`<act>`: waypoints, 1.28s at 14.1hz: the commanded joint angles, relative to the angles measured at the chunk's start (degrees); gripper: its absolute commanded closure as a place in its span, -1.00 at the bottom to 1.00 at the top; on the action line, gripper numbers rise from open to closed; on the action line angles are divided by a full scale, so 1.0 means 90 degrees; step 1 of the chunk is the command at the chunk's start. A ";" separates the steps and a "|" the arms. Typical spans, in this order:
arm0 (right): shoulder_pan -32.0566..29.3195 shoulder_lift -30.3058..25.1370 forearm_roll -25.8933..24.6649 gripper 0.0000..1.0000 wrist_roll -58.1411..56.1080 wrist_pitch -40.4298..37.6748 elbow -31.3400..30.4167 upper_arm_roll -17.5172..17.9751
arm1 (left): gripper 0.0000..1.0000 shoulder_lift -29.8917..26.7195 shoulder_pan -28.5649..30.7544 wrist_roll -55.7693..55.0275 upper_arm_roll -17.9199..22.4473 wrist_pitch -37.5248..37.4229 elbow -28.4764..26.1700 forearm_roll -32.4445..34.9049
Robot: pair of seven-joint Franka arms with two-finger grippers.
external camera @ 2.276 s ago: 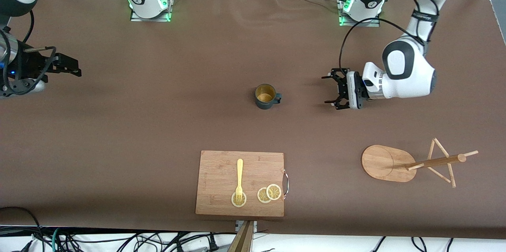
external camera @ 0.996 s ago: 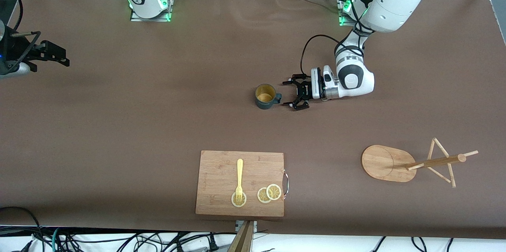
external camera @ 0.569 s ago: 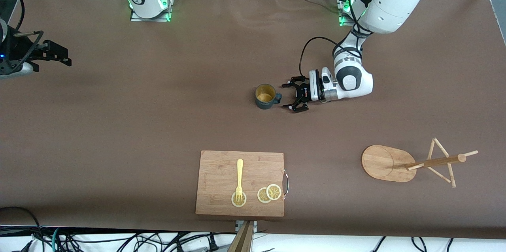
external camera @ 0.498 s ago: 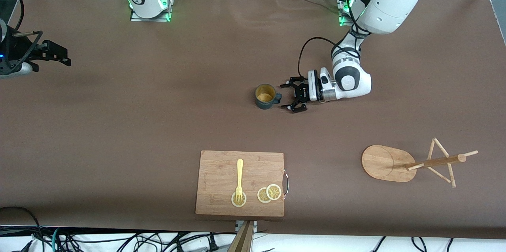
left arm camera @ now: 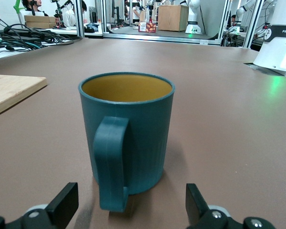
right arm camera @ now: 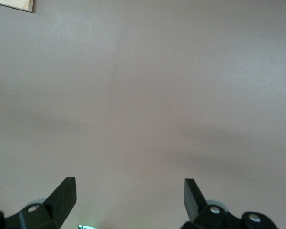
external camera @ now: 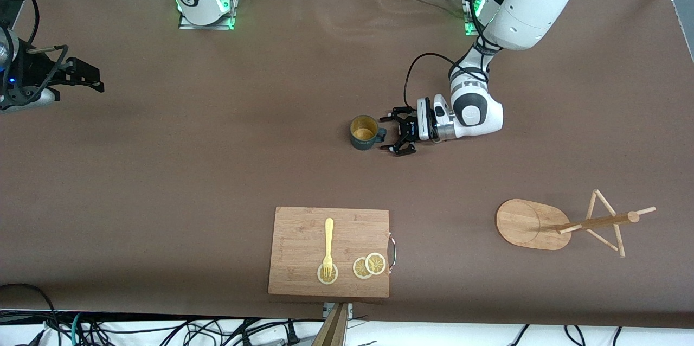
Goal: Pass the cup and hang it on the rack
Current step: 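Lift the teal mug with the left gripper toward the wooden rack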
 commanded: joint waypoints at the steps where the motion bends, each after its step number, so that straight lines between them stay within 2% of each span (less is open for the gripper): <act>1: 0.0057 0.0055 -0.0047 -0.99 -0.0046 -0.0156 0.0173 -0.0034 | -0.60 0.0071 -0.0091 0.0706 0.0000 0.0149 0.0069 -0.0318; 4: 0.0057 0.0045 -0.0047 -0.99 -0.0046 -0.0156 0.0173 -0.0034 | -0.07 0.0071 -0.0091 0.0716 0.0000 0.0159 0.0069 -0.0318; 5: 0.0057 0.0045 -0.0047 -0.99 -0.0046 -0.0156 0.0173 -0.0024 | 0.32 0.0071 -0.0091 0.0716 0.0000 0.0159 0.0069 -0.0318; 6: 0.0057 0.0045 -0.0057 -0.99 -0.0046 -0.0156 0.0173 -0.0024 | 0.54 0.0071 -0.0091 0.0716 0.0000 0.0159 0.0069 -0.0338; 7: 0.0057 0.0045 -0.0047 -0.99 -0.0055 -0.0156 0.0173 -0.0024 | 0.63 0.0080 -0.0091 0.0716 0.0000 0.0159 0.0069 -0.0357; 8: 0.0057 0.0045 -0.0047 -0.99 -0.0055 -0.0156 0.0173 -0.0024 | 0.88 0.0071 -0.0091 0.0706 0.0000 0.0149 0.0069 -0.0357; 9: 0.0057 0.0045 -0.0047 -0.99 -0.0055 -0.0156 0.0173 -0.0024 | 1.00 0.0071 -0.0091 0.0706 0.0000 0.0159 0.0060 -0.0357; 11: 0.0057 0.0045 -0.0047 -0.99 -0.0055 -0.0156 0.0173 -0.0024 | 1.00 0.0051 -0.0052 0.0580 0.0000 0.0159 0.0050 -0.0367; 13: 0.0057 0.0045 -0.0047 -0.99 -0.0055 -0.0156 0.0173 -0.0024 | 1.00 -0.0017 0.0036 -0.0129 0.0010 0.0149 -0.0018 -0.0357; 16: 0.0057 0.0045 -0.0047 -0.99 -0.0046 -0.0156 0.0173 -0.0024 | 1.00 -0.0727 0.0270 -0.2858 0.0010 0.0091 -0.0446 -0.0270; 18: 0.0057 0.0045 -0.0047 -0.99 -0.0055 -0.0156 0.0173 -0.0024 | 1.00 -0.1284 0.0494 -0.4423 0.0010 0.0071 -0.0643 0.0051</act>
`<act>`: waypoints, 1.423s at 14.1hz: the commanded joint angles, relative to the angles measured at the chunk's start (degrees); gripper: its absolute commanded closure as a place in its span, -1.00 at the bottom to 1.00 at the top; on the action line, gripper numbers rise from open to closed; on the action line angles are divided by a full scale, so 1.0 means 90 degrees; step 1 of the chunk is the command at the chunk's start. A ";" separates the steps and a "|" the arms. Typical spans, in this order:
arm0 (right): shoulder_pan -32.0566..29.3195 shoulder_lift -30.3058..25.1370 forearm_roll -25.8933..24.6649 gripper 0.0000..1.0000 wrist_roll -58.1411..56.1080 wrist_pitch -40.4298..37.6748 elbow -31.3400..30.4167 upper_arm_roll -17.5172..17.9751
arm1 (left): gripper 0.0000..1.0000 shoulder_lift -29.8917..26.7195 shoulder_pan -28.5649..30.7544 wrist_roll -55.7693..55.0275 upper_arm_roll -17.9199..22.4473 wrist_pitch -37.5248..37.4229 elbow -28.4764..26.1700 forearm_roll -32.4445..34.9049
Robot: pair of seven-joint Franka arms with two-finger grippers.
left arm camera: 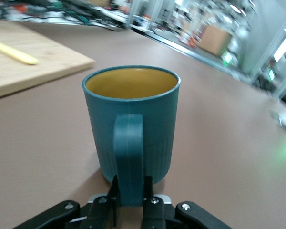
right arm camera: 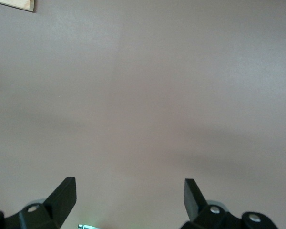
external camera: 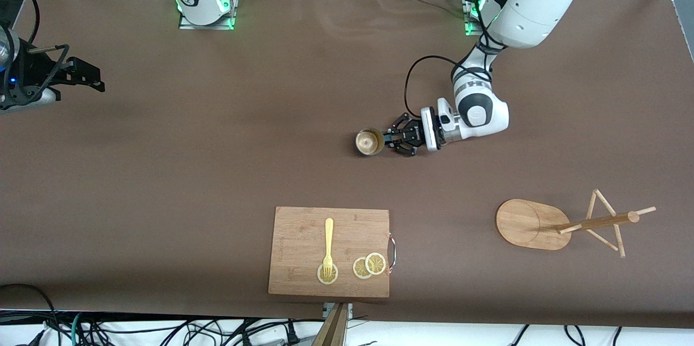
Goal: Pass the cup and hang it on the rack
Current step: 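Lift the teal mug with the left gripper toward the wooden rack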
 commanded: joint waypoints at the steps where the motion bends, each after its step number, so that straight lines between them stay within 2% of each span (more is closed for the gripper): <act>1: 0.0046 0.0041 -0.0047 -0.99 -0.0049 -0.0143 0.0151 -0.0026 | 1.00 -0.1087 0.0433 -0.2098 -0.0020 -0.0077 -0.0537 0.0583; 3: 0.0046 0.0041 -0.0047 -0.99 -0.0040 -0.0143 0.0151 -0.0026 | 1.00 -0.1487 0.0833 -0.3544 0.0029 -0.0446 -0.0517 0.1471; 5: 0.0046 0.0041 -0.0047 -0.99 -0.0040 -0.0133 0.0151 -0.0026 | 1.00 -0.1869 0.1214 -0.4309 0.0146 -0.0613 -0.0537 0.1961; 6: 0.0046 0.0041 -0.0047 -0.99 -0.0040 -0.0133 0.0151 -0.0026 | 1.00 -0.1938 0.1496 -0.4767 0.0185 -0.0953 -0.0518 0.2186; 7: 0.0046 0.0051 -0.0047 -0.99 -0.0040 -0.0133 0.0151 -0.0016 | 1.00 -0.1948 0.1683 -0.5168 0.0350 -0.1362 -0.0479 0.2323; 10: 0.0046 0.0051 -0.0047 -0.99 -0.0040 -0.0143 0.0151 -0.0026 | 1.00 -0.2056 0.1753 -0.5921 0.1286 -0.2602 -0.0429 0.2782; 14: 0.0046 0.0051 -0.0047 -0.99 -0.0040 -0.0143 0.0151 -0.0026 | 1.00 -0.2046 0.2133 -0.6839 0.1942 -0.3981 -0.0206 0.2793; 17: 0.0046 0.0051 -0.0047 -0.99 -0.0049 -0.0133 0.0151 -0.0026 | 1.00 -0.1949 0.2630 -0.7426 0.2041 -0.4470 -0.0030 0.2803; 20: 0.0046 0.0051 -0.0047 -0.99 -0.0040 -0.0133 0.0151 -0.0026 | 1.00 -0.1599 0.3206 -0.7828 0.2041 -0.4890 0.0223 0.2648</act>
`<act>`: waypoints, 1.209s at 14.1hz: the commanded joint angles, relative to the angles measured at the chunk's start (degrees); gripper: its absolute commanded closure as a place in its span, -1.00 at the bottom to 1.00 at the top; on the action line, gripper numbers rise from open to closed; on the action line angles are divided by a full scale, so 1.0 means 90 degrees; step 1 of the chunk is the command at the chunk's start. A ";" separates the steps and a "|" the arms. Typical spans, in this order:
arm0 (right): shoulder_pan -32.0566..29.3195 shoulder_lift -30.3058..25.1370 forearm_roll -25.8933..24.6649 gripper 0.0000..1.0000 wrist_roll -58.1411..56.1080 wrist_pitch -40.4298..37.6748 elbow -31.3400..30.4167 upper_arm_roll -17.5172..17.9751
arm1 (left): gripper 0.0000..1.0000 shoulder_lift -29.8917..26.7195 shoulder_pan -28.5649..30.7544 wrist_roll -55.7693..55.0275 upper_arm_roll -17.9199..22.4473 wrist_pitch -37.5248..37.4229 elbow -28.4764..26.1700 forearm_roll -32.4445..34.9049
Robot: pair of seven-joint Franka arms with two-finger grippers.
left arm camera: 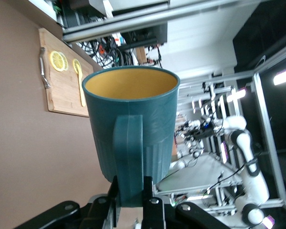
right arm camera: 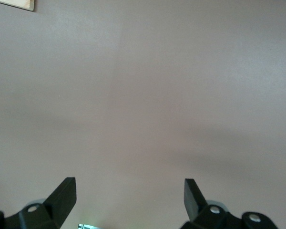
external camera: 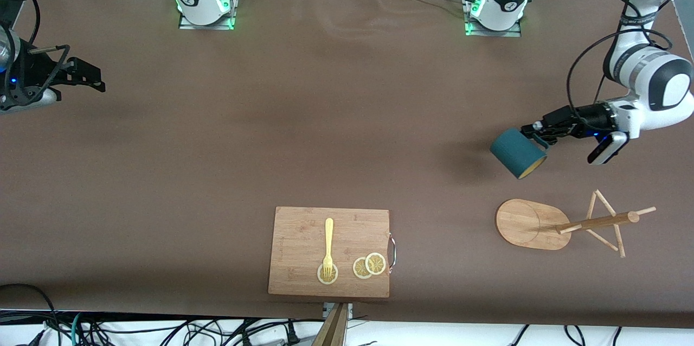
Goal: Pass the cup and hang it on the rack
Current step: 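Lower the mug handle onto a rack peg with the left gripper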
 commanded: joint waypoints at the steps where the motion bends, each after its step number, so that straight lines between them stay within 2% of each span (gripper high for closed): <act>1: 0.0042 0.0040 -0.0047 -0.99 -0.0040 -0.0122 0.0143 -0.0030 | 1.00 0.0515 0.0483 -0.0313 -0.0050 -0.0577 0.0462 -0.0204; 3: 0.0042 0.0040 -0.0047 -0.99 -0.0040 -0.0122 0.0143 -0.0030 | 1.00 0.0916 0.0601 -0.0362 -0.0040 -0.1045 0.0580 -0.0769; 6: 0.0042 0.0040 -0.0047 -0.99 -0.0040 -0.0122 0.0143 -0.0030 | 1.00 0.1180 0.0796 -0.0372 -0.0050 -0.1359 0.0795 -0.0899; 9: 0.0042 0.0040 -0.0047 -0.99 -0.0040 -0.0122 0.0143 -0.0030 | 1.00 0.1649 0.0806 -0.0391 -0.0040 -0.1798 0.0805 -0.1678; 11: 0.0042 0.0049 -0.0047 -0.99 -0.0040 -0.0122 0.0143 -0.0030 | 1.00 0.1747 0.0923 -0.0391 -0.0040 -0.1838 0.0853 -0.1739; 14: 0.0042 0.0049 -0.0038 -0.99 -0.0040 -0.0122 0.0143 -0.0030 | 1.00 0.2195 0.1089 -0.0479 -0.0040 -0.2130 0.1292 -0.1739; 17: 0.0042 0.0049 -0.0038 -0.99 -0.0040 -0.0122 0.0134 -0.0030 | 1.00 0.2275 0.1197 -0.0665 -0.0050 -0.2248 0.1372 -0.1855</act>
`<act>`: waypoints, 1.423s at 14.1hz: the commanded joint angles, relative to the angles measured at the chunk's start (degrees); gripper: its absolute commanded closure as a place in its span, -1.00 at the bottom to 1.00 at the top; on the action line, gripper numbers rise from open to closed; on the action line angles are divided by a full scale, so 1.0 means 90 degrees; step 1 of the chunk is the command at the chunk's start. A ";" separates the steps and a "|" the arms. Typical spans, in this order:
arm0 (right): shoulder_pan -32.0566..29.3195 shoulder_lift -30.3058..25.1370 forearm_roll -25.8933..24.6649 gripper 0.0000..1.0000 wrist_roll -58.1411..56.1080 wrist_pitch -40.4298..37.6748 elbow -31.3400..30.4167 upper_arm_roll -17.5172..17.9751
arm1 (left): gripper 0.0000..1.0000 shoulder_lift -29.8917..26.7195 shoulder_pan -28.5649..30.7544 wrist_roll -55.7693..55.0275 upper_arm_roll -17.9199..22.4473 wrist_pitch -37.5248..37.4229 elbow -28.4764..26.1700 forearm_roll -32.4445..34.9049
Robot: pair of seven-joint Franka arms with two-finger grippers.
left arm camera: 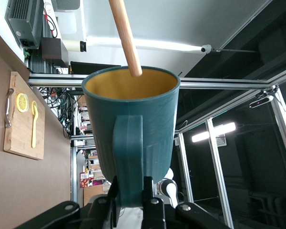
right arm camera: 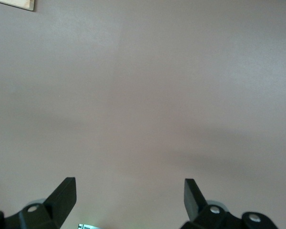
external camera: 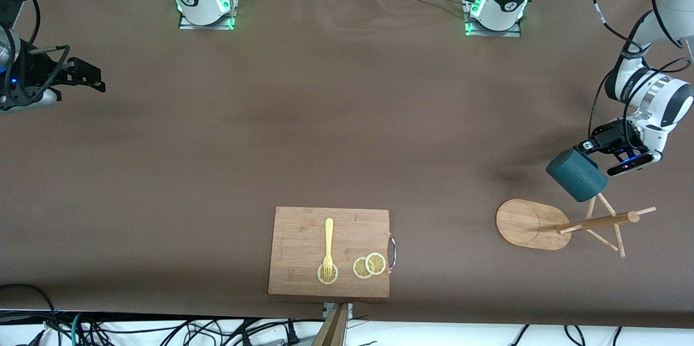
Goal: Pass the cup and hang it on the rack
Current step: 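Lower the mug handle onto a rack peg with the left gripper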
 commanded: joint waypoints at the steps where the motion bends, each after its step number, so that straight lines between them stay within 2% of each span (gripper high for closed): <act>1: 0.0041 0.0043 -0.0038 -0.99 -0.0039 -0.0121 0.0141 -0.0030 | 1.00 0.0197 0.0112 -0.0268 -0.0054 -0.0210 0.0249 -0.0230; 12: 0.0041 0.0043 -0.0038 -0.99 -0.0118 -0.0121 0.0131 -0.0030 | 1.00 0.0656 0.0171 -0.0883 -0.0044 -0.0152 0.0375 -0.0914; 18: 0.0041 0.0043 -0.0028 -0.99 -0.0137 -0.0121 0.0131 -0.0030 | 1.00 0.1017 0.0298 -0.1059 -0.0044 -0.0142 0.0805 -0.0982; 19: 0.0041 0.0043 -0.0028 -0.99 -0.0147 -0.0121 0.0122 -0.0030 | 0.89 0.1046 0.0298 -0.1059 -0.0044 -0.0142 0.0834 -0.0973; 20: 0.0041 0.0043 -0.0028 -0.99 -0.0166 -0.0121 0.0122 -0.0030 | 0.53 0.1105 0.0298 -0.1040 -0.0044 -0.0152 0.0883 -0.0973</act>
